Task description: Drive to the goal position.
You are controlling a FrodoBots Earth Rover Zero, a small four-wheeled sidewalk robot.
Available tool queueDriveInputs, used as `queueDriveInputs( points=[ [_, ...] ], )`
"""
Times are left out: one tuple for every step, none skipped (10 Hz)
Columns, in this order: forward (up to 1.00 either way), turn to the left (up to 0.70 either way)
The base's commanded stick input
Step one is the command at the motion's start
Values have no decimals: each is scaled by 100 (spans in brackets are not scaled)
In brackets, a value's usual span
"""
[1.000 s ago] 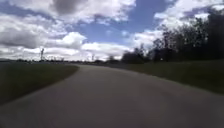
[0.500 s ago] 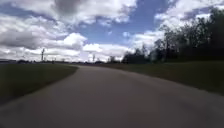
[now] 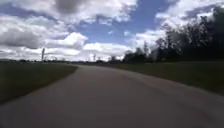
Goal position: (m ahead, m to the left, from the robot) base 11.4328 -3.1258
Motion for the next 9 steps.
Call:
queueDriveInputs(
  points=[
    [100, 0],
    [100, 0],
    [100, 0],
    [100, 0],
    [100, 0],
    [100, 0],
    [100, 0],
    [100, 0],
    [100, 0]
  ],
)
